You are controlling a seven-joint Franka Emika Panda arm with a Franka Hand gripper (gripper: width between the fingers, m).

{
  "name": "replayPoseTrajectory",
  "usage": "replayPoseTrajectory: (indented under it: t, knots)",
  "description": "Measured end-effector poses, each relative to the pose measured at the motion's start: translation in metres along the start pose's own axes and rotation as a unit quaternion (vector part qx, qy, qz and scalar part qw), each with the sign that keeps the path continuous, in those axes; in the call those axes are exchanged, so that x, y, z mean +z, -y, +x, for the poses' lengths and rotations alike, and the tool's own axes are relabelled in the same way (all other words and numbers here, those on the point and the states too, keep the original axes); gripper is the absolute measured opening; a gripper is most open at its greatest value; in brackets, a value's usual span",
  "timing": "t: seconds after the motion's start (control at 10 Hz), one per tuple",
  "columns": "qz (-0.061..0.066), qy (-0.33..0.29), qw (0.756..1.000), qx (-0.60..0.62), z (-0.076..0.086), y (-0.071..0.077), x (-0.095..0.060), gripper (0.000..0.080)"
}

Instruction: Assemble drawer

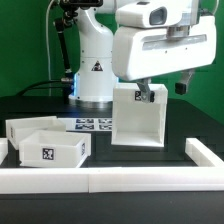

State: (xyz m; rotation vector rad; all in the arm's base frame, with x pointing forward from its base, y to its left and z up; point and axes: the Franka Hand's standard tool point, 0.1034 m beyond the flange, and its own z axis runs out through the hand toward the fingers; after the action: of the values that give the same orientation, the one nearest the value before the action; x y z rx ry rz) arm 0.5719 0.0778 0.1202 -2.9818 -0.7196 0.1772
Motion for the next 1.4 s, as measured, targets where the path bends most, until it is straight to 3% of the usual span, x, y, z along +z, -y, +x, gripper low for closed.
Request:
replayPoseTrajectory:
  t: [0.6, 1.1, 1.4]
  knots:
    - [0.002, -0.002, 0.988, 0.155, 0.002, 0.004, 0.0, 0.065]
    - [-0.016, -0.014, 0.973, 0.229, -0.046, 0.035, -0.011, 0.065]
    - [-0.016, -0.012, 0.973, 0.228, -0.05, 0.036, -0.01, 0.065]
